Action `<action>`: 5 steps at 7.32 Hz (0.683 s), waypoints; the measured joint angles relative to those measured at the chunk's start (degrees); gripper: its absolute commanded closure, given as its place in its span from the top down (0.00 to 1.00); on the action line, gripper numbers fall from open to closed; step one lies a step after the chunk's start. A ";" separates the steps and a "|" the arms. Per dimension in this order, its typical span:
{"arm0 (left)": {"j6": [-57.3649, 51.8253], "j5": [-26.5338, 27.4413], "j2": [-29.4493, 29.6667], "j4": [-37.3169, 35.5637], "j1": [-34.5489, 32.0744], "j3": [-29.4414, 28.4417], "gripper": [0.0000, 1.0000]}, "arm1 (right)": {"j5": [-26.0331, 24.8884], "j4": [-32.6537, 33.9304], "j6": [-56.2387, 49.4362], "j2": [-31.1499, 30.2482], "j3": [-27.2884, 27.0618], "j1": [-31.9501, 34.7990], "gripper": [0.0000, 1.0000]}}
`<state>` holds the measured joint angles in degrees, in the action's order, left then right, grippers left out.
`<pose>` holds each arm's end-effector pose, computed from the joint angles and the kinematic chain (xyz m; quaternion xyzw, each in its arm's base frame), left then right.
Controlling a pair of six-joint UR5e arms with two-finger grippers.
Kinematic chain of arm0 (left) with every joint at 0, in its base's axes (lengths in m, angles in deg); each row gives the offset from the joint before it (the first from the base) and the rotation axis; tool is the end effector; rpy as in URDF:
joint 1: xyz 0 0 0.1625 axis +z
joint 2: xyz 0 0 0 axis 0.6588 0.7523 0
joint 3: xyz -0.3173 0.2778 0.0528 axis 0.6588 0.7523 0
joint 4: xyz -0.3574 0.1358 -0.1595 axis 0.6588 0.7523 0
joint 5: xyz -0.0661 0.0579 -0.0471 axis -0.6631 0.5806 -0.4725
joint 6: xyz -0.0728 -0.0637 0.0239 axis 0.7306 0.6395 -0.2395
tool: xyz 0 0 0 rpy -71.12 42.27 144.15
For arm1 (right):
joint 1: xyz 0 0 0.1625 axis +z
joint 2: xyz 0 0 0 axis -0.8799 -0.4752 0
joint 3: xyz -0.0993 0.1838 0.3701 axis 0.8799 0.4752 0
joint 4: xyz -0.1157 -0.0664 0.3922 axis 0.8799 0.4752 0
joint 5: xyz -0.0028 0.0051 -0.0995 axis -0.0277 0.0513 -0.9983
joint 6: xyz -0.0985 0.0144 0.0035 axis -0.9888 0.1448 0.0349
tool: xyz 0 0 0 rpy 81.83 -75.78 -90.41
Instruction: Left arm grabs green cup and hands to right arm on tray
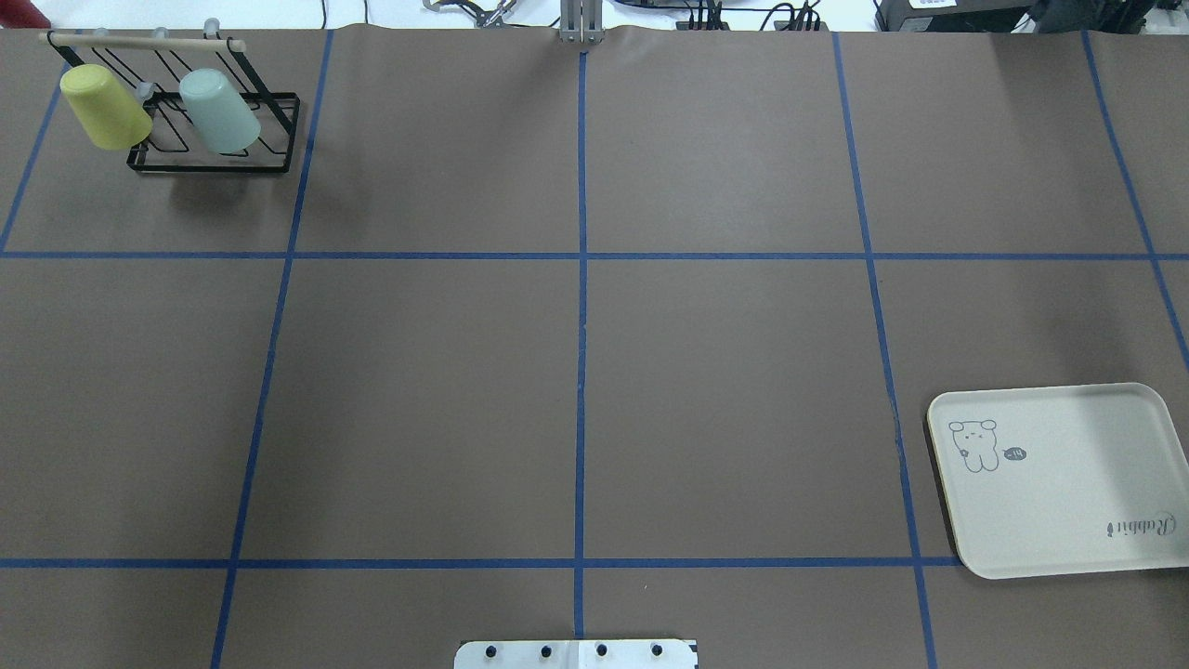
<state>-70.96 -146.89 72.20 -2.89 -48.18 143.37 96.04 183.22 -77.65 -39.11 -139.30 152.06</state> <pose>-0.0634 -0.4116 0.5685 0.0215 0.3522 -0.0165 0.9355 0.0689 -0.4188 0.5821 0.0278 -0.3647 -0.0004 0.9307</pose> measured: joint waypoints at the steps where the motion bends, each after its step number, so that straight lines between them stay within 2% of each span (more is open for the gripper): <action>1: -0.02 -1.23 -0.06 -0.05 0.00 -0.03 1.00 | 0.09 0.00 0.01 -0.16 -0.09 0.00 1.00; 5: 0.27 -2.76 -0.21 0.11 0.06 0.04 1.00 | 0.54 0.00 0.58 -0.18 -0.55 -0.08 1.00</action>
<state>-70.68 -149.65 71.99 -2.78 -48.12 143.41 96.58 183.22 -77.07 -39.29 -139.85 151.98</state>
